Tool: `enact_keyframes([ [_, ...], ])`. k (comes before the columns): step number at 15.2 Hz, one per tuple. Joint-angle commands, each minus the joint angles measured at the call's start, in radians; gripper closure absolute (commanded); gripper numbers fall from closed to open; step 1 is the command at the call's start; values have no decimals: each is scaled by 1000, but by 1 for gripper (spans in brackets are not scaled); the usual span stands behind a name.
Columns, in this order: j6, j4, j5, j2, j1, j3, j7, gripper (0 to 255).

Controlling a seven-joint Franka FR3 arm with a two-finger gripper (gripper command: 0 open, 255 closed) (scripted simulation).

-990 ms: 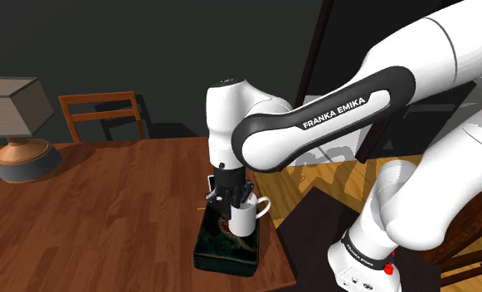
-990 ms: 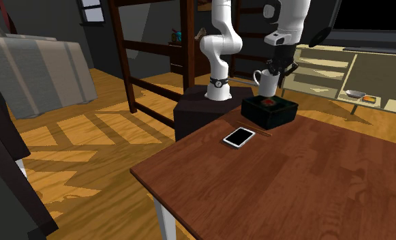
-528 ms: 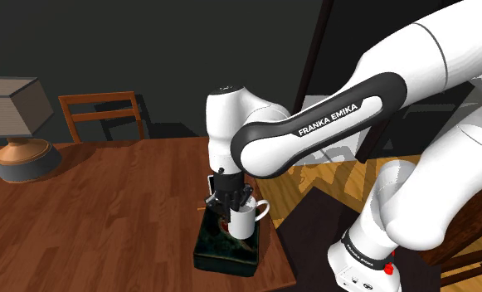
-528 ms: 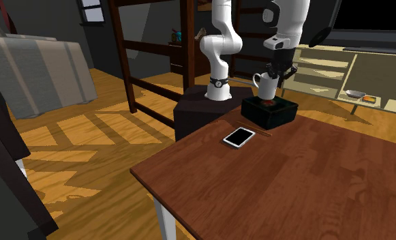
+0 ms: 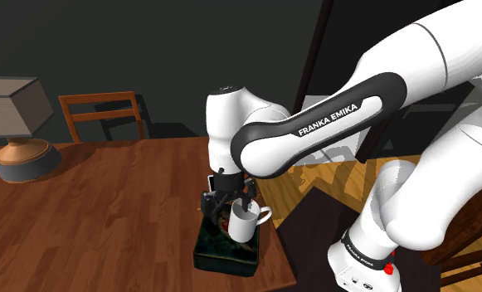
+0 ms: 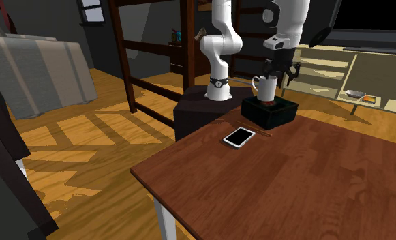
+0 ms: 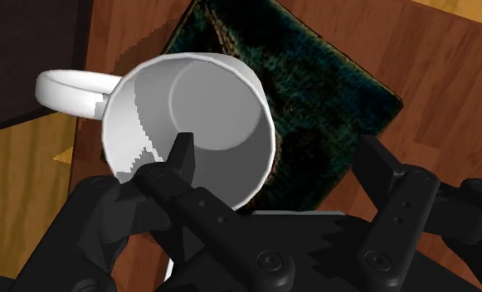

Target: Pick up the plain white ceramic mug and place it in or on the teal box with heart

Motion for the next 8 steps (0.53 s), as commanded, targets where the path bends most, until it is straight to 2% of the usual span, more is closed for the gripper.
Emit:
enact_keyframes([
  [1, 0, 0, 0, 0, 0, 0, 0, 0],
  [5, -138, 89, -9, -48, -9, -21, -2, 0],
  [8, -138, 89, -9, -48, -9, -21, -2, 0],
])
